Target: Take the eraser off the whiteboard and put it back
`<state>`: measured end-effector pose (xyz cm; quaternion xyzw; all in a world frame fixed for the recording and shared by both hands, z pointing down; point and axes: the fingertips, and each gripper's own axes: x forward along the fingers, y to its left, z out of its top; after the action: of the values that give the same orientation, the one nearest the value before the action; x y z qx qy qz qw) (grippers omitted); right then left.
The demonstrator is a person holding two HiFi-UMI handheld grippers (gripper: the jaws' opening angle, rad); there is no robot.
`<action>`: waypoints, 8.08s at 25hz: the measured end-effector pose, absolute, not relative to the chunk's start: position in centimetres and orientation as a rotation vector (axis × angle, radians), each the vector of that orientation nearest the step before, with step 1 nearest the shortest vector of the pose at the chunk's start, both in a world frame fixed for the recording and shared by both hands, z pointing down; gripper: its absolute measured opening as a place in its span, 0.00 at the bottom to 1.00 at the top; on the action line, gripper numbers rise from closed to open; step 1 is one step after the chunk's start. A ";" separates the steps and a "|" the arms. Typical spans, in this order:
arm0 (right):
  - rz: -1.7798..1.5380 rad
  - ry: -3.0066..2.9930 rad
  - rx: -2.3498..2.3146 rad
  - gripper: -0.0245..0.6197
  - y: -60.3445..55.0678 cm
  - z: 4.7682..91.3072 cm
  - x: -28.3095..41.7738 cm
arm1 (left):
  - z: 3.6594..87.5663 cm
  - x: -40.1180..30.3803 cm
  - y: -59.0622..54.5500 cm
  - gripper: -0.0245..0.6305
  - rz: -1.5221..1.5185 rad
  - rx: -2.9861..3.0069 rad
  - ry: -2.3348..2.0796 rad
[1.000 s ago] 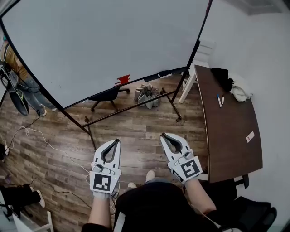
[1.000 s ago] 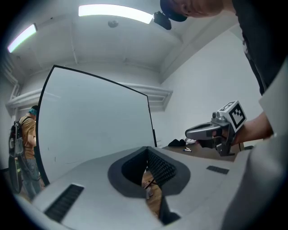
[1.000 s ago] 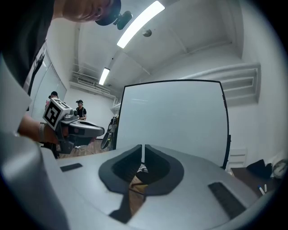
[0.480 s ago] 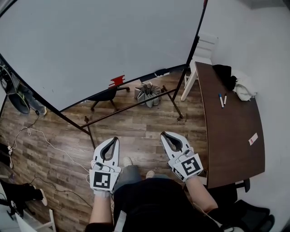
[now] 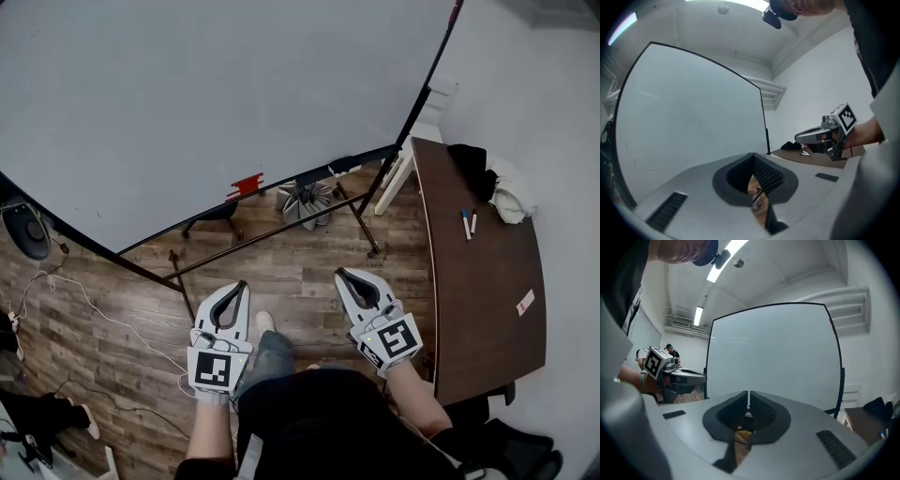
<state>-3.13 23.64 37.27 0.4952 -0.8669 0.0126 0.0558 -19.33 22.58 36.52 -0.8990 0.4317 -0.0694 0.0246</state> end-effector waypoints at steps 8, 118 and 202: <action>0.044 -2.595 1.535 0.08 13.4 36.7 -6.8 | 36.5 -21.7 12.0 0.05 -0.198 -2.828 1.238; 2.262 -2.082 2.164 0.36 -19.8 66.1 20.8 | 45.4 -1.2 -12.1 0.05 -0.752 -2.937 1.053; -0.101 -2.186 2.074 0.32 1.9 27.6 14.6 | 33.1 2.3 -7.1 0.05 -0.176 -3.035 0.533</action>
<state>14.57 1.92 27.58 0.6865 -0.7236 -0.0333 0.0633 2.28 -7.08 33.14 -0.9830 0.1725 -0.0571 0.0276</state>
